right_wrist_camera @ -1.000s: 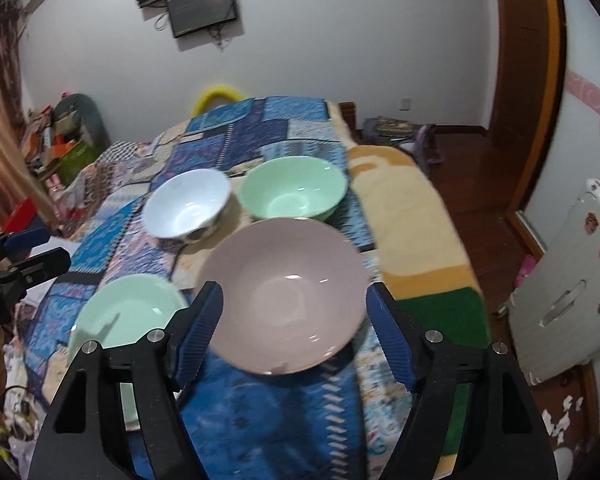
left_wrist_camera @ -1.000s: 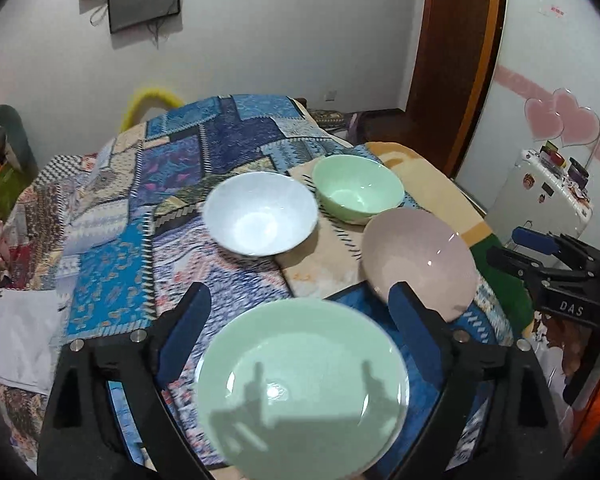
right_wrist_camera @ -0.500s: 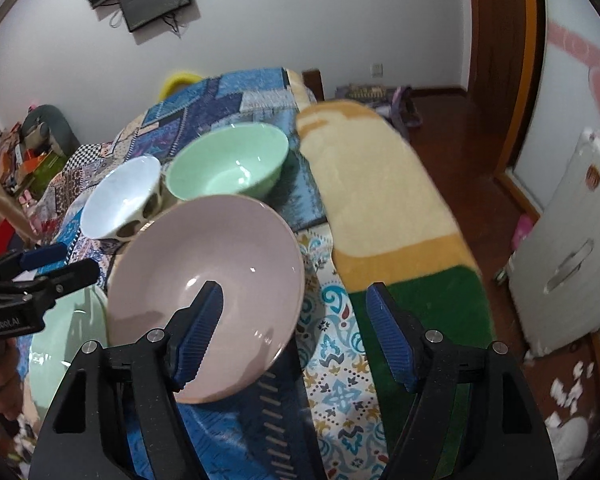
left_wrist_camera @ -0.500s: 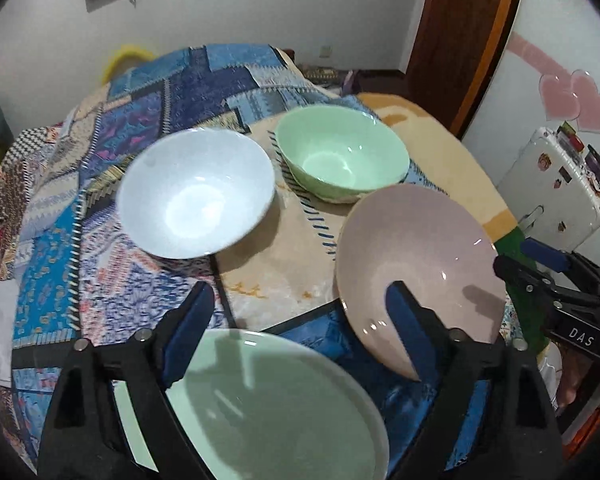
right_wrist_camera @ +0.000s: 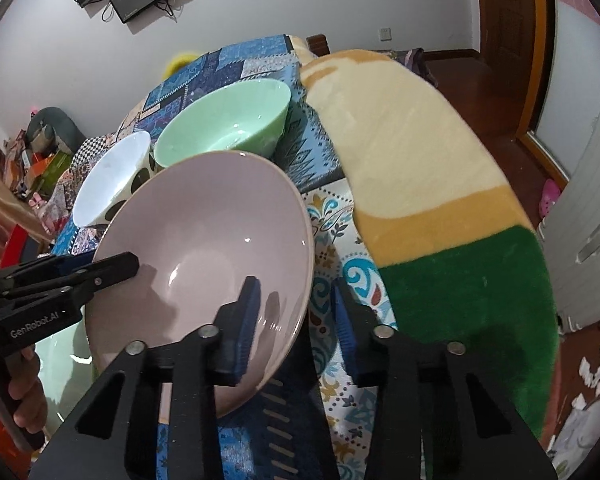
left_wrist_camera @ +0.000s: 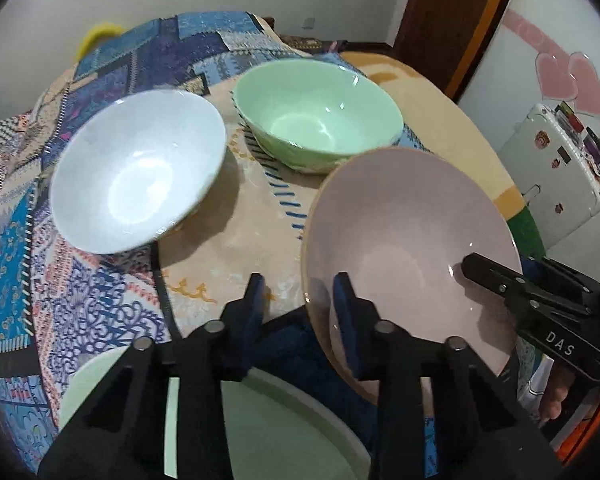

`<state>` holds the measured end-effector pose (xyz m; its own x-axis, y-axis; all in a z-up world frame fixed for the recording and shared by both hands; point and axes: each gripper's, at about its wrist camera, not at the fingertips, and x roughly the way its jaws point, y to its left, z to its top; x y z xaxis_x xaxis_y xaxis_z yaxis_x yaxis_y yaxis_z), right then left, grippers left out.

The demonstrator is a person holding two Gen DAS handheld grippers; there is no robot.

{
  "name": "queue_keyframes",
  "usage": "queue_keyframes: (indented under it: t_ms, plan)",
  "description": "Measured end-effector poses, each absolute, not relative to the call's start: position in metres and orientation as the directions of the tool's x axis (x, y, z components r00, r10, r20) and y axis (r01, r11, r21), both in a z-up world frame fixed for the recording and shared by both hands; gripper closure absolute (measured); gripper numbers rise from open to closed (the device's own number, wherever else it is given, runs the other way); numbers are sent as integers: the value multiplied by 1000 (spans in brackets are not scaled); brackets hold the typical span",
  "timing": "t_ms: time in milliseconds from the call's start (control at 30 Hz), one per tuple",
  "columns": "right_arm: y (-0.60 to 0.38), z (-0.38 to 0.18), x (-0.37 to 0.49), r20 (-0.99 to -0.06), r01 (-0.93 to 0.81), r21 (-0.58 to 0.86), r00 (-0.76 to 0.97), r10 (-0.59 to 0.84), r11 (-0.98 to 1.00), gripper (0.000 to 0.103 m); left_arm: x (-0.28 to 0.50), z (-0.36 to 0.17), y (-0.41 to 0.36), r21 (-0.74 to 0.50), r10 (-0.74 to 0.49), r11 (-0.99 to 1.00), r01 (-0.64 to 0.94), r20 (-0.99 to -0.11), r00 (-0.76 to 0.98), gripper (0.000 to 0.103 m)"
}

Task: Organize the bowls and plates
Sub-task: 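Grasp the pink bowl rim with the left tool while the right tool grips it too, then lift the pink bowl with both tools and carry it across the cloth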

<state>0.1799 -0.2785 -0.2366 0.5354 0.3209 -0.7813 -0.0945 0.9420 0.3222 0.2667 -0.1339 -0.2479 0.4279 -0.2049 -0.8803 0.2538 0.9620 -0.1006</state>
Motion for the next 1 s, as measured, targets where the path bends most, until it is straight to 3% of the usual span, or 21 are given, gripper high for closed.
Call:
queue_keyframes:
  t_ms: [100,200,1000]
  plan:
    - [-275,-238,180,-777,-114,346,521,353,931,85,267,-252,-138,-116,-224,955,273,-883,412,79]
    - [-273,-237,178,-775,-118,329,534,339,937,86,266,-254,-142,-125,-241,947,295,-884,401,88]
    - [-257,-181,153,-725,-146,313,602,336,938,86,220,-192,-123,-112,-249,952,286,-825,507,88]
